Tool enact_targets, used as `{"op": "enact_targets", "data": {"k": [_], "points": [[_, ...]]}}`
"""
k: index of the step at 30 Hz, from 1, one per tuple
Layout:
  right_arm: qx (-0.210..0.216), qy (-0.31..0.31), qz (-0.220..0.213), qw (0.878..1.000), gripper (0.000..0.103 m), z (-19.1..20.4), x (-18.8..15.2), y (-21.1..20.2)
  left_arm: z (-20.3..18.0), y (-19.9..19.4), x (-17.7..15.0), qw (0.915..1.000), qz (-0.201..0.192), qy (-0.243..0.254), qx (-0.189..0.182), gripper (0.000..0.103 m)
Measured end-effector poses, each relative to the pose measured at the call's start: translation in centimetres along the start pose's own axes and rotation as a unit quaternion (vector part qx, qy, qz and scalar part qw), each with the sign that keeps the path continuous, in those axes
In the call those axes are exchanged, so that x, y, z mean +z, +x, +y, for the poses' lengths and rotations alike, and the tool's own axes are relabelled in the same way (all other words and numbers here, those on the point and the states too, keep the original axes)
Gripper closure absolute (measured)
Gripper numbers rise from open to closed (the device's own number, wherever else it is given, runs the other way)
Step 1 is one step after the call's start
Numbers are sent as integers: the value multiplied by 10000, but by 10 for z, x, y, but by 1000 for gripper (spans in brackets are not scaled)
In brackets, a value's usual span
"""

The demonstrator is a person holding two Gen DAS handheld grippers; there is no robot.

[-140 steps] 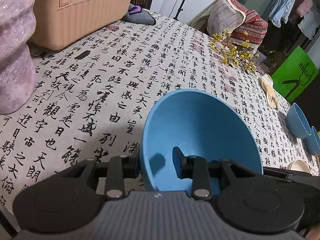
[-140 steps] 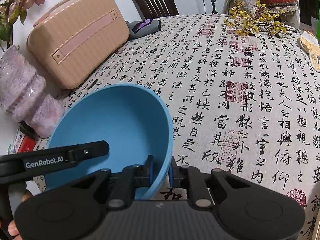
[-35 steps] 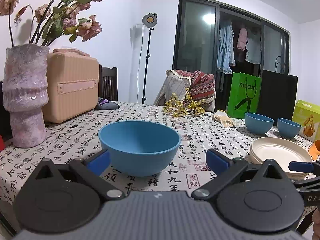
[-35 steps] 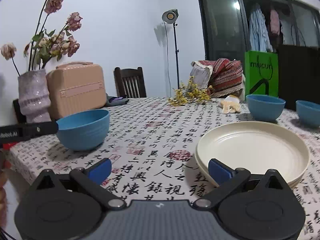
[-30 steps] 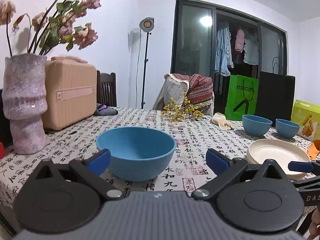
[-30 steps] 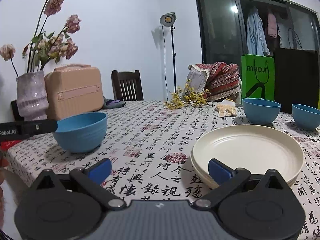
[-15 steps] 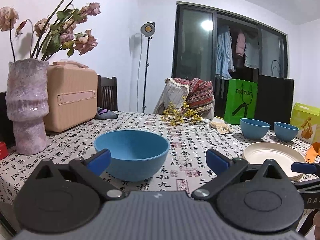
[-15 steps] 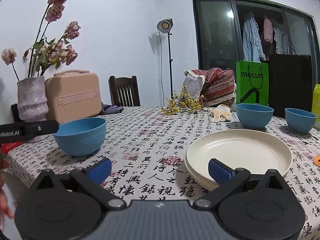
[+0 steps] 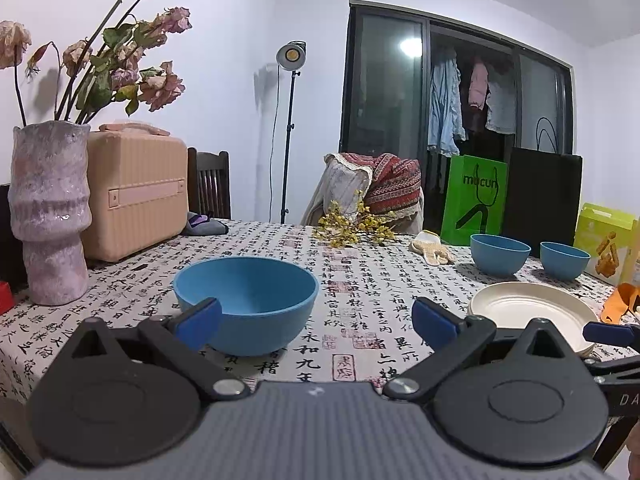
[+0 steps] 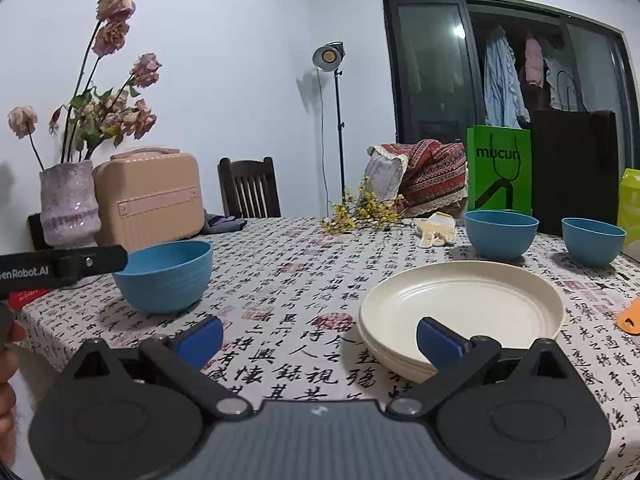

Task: Organize plates and bowls
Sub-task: 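Move both open grippers toward the two blue bowls by the green bag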

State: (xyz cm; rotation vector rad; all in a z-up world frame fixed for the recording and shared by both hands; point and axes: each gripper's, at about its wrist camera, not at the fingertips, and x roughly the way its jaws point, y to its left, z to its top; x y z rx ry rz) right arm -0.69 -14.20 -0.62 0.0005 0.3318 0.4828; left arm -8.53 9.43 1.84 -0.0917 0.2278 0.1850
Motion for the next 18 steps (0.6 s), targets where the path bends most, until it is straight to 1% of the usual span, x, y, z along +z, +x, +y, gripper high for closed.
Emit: {"op": "enact_targets", "data": {"k": [8,18], "points": [[-195,157,25,9997,0,-19,-2,-2,-15,10,1,9998,33,71,-189,0],[-656,339,-21,9973,0,-46,-4,-12,-44,29,6,9974,32,234,-679,0]]}}
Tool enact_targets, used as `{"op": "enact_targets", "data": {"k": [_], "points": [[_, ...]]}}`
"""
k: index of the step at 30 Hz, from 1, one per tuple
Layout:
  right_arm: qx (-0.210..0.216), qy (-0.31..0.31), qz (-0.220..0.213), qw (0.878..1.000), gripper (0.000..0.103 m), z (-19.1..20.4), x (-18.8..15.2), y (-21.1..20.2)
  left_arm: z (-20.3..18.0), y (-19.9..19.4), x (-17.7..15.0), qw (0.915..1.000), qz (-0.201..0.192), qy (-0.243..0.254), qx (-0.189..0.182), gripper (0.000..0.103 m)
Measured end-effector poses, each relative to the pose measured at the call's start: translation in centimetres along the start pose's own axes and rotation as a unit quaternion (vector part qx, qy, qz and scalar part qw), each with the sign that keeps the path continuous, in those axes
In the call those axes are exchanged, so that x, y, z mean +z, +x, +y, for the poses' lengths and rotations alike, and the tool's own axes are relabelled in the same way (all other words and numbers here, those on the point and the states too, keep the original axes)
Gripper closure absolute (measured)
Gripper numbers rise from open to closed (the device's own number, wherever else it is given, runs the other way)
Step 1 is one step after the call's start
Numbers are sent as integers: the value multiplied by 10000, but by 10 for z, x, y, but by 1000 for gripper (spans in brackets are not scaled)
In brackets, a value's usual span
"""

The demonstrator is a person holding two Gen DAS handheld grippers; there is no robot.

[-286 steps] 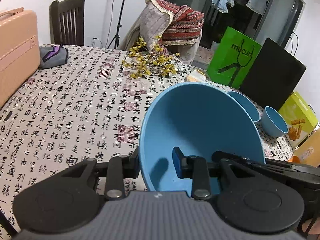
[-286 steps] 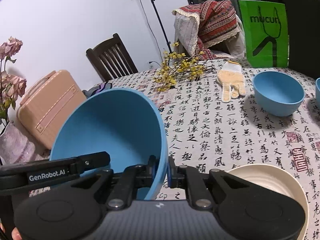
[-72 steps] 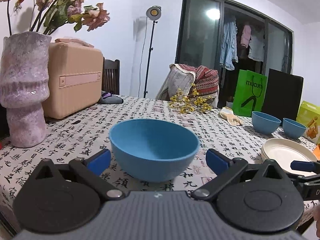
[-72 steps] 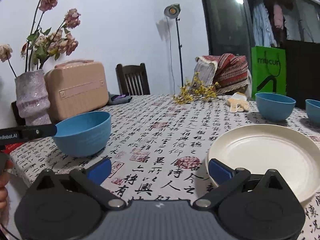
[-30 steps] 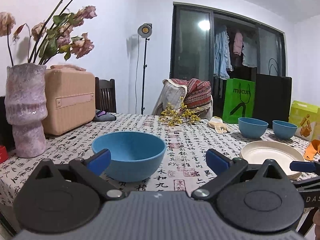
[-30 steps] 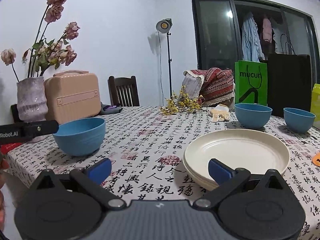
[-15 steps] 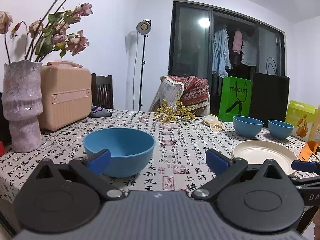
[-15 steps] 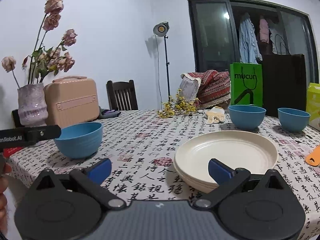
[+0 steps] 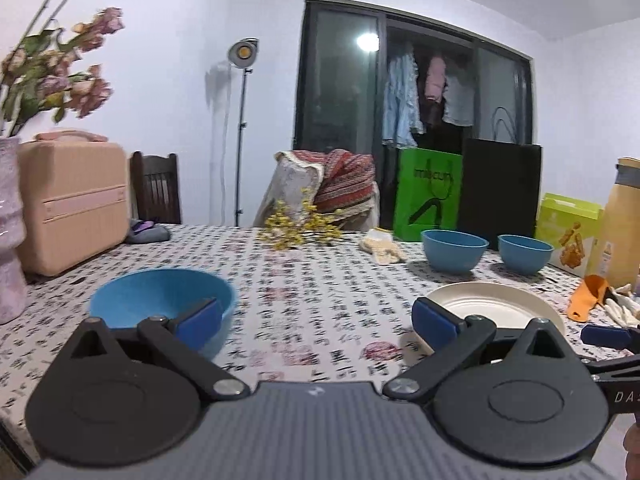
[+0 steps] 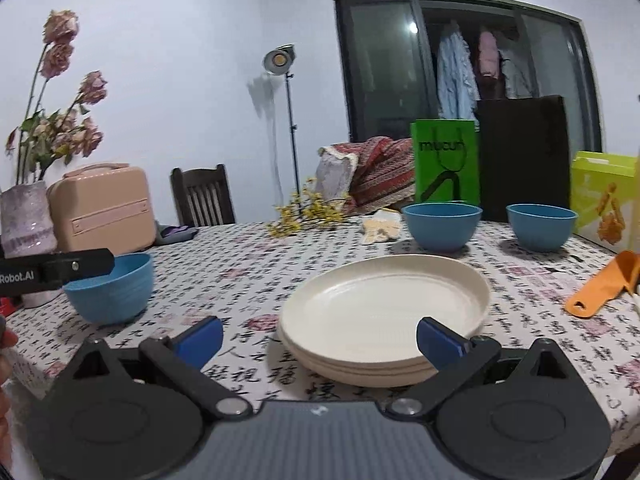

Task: Organize plates and bowls
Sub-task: 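Move both open grippers toward the two blue bowls by the green bag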

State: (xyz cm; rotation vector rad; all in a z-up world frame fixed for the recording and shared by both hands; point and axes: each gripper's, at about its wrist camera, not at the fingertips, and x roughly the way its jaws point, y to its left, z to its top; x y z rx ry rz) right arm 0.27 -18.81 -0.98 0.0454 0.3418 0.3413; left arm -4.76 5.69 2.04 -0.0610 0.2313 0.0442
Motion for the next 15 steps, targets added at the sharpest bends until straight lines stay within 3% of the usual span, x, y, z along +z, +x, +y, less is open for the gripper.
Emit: {"op": "enact_targets", "data": {"k": [15], "points": [[-580,235,-129,9980,0,-27,0,-16,-30,23,7,9982,50,202,-564,0]]}}
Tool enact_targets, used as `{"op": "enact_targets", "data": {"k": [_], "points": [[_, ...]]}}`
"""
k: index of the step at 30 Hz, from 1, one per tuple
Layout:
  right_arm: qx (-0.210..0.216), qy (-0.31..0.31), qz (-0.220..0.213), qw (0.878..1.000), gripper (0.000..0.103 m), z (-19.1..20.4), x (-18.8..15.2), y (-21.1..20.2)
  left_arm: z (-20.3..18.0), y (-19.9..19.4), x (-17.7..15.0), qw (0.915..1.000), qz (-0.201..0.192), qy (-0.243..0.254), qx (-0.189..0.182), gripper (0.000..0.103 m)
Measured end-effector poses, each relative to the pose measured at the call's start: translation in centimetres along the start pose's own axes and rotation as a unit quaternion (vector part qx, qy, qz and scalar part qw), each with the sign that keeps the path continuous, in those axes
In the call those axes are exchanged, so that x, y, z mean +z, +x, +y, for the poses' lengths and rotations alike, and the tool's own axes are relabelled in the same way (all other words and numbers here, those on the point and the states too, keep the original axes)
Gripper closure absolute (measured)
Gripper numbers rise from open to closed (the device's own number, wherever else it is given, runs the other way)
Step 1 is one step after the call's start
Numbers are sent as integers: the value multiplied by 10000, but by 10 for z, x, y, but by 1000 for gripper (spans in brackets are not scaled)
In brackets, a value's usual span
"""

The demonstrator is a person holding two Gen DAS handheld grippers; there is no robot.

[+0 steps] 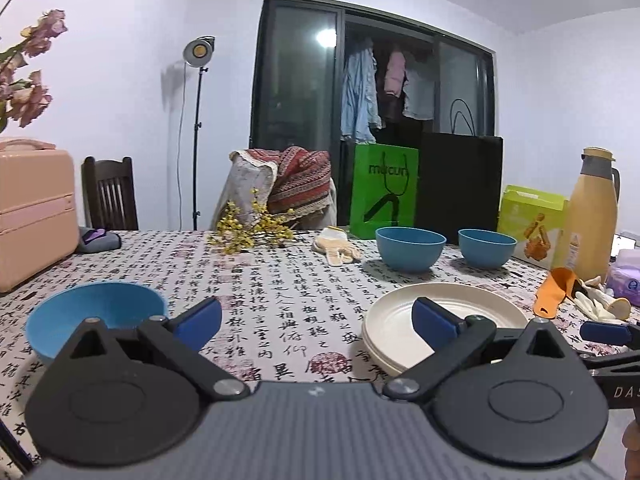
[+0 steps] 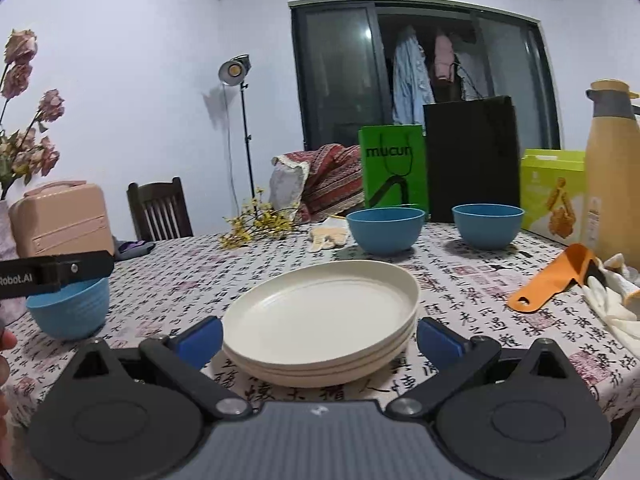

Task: Organize plates and bowls
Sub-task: 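Move both open grippers toward the two blue bowls by the green bag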

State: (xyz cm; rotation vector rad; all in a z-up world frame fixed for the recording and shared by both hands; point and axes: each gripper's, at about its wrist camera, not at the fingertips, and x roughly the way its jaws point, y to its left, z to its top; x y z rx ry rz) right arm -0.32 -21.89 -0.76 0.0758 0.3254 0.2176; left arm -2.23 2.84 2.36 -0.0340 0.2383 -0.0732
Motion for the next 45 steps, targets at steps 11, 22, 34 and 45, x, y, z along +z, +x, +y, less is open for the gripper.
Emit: {"op": "enact_targets", "data": {"k": [11,22,34,45], "points": [[-284,89,1,9996,0,-13,3,-1,-10,20,5,9997,67,43,-235,0],[-455,330,109,9984,0,-39,4,18,-23,48,11,9992,117,68,-369,0],[-580,405,-17,9975,0,-55,28,42,-36,75,30,9986,130,7,-519,0],[-555,457,-165,9973,0,-65,50,59,-47,101,46,9979,269,-63,-585,0]]}}
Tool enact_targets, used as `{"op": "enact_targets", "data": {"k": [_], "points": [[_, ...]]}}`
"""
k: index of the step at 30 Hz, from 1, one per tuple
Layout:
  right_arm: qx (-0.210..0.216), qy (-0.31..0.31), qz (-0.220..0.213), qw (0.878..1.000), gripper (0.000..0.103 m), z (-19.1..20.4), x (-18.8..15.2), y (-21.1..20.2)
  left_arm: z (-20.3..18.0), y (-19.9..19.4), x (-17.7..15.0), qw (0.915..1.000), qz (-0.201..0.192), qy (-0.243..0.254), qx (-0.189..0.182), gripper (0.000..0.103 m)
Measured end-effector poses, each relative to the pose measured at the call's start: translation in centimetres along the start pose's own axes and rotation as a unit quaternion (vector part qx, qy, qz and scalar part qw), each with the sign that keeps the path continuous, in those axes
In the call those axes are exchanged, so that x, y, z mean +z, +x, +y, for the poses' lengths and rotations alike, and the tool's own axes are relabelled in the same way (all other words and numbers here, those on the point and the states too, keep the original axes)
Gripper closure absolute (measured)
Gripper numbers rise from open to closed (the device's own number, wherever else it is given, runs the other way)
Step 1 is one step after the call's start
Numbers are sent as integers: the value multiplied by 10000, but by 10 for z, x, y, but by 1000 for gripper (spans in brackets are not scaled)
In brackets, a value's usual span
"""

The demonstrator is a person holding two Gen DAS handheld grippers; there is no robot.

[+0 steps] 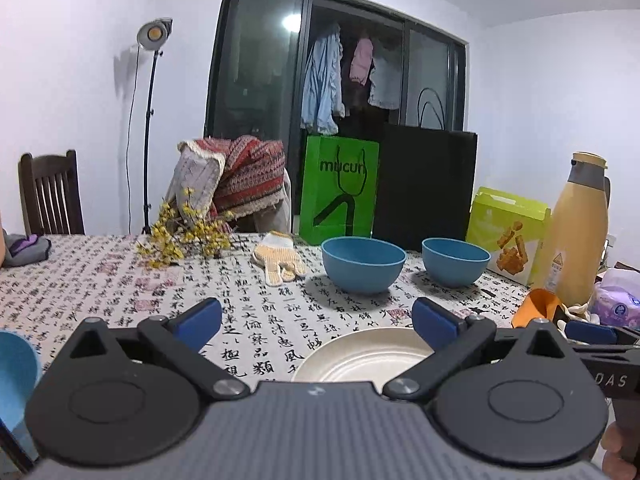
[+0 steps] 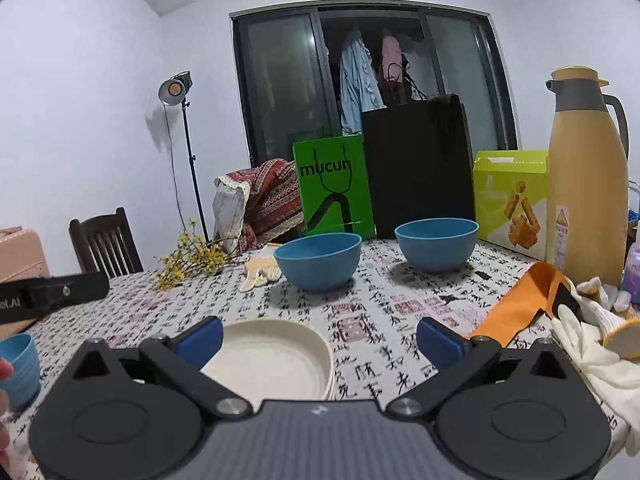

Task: Organize plates and bowls
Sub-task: 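Move both open grippers toward the two blue bowls by the green bag, then bring both open grippers around the rim of the nearer blue bowl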

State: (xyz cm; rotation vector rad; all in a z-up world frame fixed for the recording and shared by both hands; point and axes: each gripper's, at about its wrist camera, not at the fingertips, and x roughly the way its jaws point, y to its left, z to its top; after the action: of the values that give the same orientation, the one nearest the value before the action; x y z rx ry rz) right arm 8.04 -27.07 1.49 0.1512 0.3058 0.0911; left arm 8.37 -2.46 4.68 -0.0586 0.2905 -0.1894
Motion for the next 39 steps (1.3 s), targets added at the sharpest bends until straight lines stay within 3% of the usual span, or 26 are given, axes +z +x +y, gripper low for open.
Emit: {"op": "enact_targets", "data": {"k": [39], "points": [[-225,222,-22,9995,0,-21,76,76,-13,91,63,9981,585,-199,-73,0]]}}
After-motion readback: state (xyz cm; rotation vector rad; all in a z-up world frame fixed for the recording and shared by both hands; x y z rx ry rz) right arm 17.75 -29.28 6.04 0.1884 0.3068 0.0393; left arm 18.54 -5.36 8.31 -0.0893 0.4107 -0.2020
